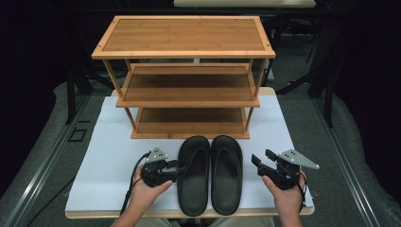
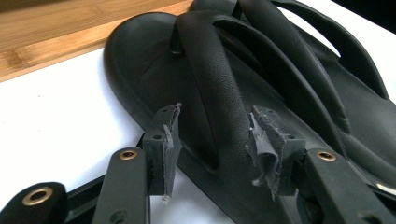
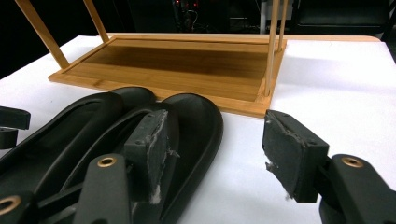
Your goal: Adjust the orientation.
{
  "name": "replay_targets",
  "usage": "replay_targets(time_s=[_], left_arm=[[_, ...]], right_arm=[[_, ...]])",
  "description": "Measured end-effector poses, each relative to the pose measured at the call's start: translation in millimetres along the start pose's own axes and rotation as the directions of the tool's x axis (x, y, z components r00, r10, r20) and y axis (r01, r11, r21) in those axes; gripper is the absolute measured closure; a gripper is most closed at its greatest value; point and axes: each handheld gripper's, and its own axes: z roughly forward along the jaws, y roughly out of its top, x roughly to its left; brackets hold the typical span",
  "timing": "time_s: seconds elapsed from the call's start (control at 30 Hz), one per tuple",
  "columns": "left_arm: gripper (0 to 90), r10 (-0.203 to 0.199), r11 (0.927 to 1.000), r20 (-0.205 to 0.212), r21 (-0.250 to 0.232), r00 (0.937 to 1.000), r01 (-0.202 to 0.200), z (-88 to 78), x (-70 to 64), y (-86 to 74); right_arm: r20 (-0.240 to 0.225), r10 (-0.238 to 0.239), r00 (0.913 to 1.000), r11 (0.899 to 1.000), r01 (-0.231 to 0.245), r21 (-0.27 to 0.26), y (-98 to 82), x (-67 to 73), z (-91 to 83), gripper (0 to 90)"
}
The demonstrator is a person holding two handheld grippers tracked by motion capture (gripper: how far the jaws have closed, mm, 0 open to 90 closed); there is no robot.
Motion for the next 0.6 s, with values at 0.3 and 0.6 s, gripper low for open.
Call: replay_targets(time_s=[0.3,0.6], left_arm=[[46.9,0.007,0.9996,0.041,0.028,0.9991,-0.009,10.2,-5.3,-1.8],[58.4,0.025,0.9981,0.045,0.054,0.9987,-0.027,19.0,-6.4,-4.6]], right_arm=[[-0.001,-0.003,1.0000,1.000,0.003,0.002,-0.1,0.2,0.3,39.9],[-0.003,0.000,1.0000,1.000,0.000,-0.002,-1.1,-0.6,1.2,40.0]])
